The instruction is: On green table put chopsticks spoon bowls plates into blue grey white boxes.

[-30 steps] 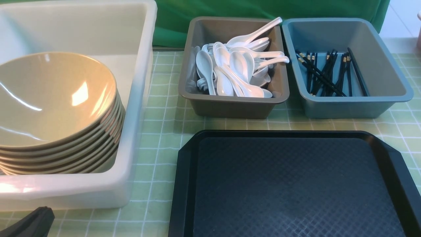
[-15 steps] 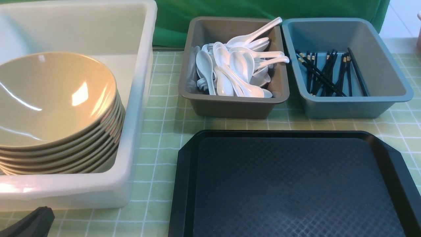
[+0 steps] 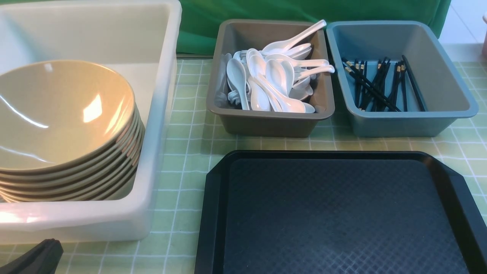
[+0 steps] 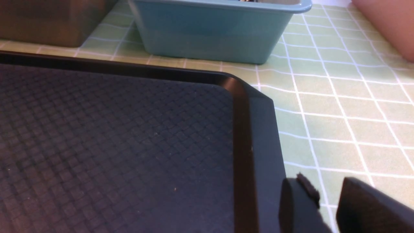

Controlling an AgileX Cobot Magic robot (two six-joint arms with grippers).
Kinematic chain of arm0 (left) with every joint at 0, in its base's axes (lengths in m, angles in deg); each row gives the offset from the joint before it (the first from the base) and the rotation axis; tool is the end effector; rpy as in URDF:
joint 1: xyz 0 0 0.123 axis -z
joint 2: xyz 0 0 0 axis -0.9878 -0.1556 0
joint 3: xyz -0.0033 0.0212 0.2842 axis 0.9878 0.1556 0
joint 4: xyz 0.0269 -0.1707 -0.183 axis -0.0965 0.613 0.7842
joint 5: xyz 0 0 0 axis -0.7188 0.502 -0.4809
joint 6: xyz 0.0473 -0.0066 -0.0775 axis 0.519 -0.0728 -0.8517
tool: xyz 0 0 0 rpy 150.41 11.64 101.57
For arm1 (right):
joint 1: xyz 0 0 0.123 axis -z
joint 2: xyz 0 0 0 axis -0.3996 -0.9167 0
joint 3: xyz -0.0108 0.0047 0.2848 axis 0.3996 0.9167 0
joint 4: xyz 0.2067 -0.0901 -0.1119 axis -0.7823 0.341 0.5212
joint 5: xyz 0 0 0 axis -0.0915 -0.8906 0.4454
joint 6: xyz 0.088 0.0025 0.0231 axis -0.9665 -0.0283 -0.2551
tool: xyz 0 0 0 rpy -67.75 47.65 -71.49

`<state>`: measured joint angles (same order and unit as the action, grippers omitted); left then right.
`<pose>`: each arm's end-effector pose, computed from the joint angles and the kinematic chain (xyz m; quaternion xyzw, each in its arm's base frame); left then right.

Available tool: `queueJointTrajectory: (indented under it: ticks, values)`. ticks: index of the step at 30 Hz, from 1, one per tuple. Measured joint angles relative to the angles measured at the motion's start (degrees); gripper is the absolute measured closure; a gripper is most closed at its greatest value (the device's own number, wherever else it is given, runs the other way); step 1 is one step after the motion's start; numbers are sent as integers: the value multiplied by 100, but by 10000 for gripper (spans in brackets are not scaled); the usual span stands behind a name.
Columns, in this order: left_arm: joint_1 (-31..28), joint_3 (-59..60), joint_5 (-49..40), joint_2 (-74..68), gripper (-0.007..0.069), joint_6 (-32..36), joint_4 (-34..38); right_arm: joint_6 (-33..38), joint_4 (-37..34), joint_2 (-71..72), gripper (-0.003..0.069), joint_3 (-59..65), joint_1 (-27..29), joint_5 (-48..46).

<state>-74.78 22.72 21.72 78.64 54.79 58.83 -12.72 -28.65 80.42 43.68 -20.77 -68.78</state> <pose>0.0530 -0.0098 0.1762 0.0646 0.7861 -0.0451 0.6131 0.0539 -0.0039 0.1861 0.0050 0.7731 -0.0357 0.6332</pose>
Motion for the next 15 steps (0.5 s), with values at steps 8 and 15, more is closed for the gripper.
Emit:
queueJointTrajectory:
  ticks: [8, 15]
  values:
    - [0, 0, 0, 0, 627, 0, 0, 0, 0, 0, 449, 0, 0, 5]
    - [0, 0, 0, 0, 627, 0, 0, 0, 0, 0, 445, 0, 0, 5]
